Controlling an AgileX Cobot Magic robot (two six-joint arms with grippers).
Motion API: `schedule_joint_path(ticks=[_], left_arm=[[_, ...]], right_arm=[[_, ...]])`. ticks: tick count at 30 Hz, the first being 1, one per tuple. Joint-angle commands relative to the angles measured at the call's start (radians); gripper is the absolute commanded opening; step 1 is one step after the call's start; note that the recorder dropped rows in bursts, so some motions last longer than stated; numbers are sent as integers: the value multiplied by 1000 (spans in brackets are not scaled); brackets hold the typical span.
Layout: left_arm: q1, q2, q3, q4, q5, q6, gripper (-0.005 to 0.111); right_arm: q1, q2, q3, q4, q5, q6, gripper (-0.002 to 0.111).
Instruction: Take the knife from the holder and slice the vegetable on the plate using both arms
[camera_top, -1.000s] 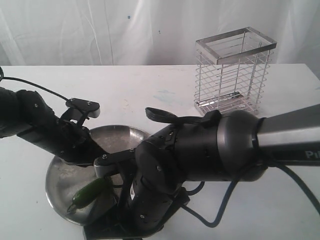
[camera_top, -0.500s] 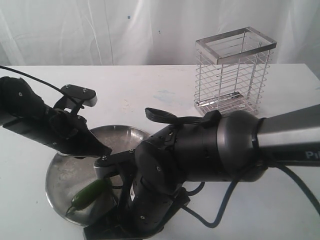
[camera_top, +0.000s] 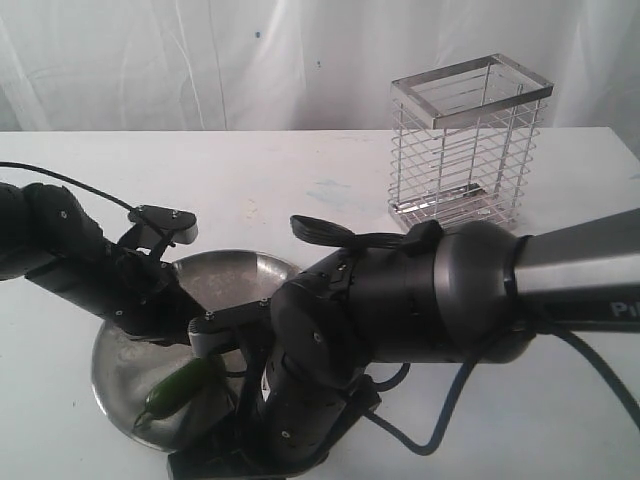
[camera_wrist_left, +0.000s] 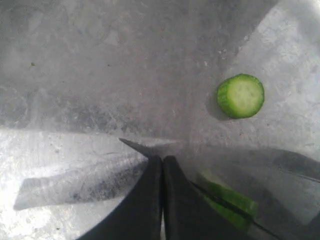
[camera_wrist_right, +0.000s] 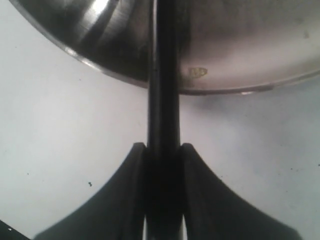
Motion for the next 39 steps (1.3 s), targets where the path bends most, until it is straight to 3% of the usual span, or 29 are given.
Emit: schedule_joint_path(ticks=[1,5,10,13,19,23,39], left_arm=[[-2,7,4,25,26,3,0],[43,-105,-35,70,102,3,0],[87,-203,-49,147,296,3,1],[85,-198,-28,138,366,3,12],[85,-178,39,-1,346,114,40],[85,-148,61,-121,342,239,40],[85,-13,61,-151,266,218,40]], right_arm=[[4,-4,1,-3,19,-13,0],[4,-4,1,-5,58,-31,0],[4,-4,1,-5,73,-31,0],[4,-4,1,-5,73,-31,0],[4,-4,1,-11,73,-31,0],[4,-4,-3,-11,69,-31,0],[4,-4,-35,-22,133,-31,0]])
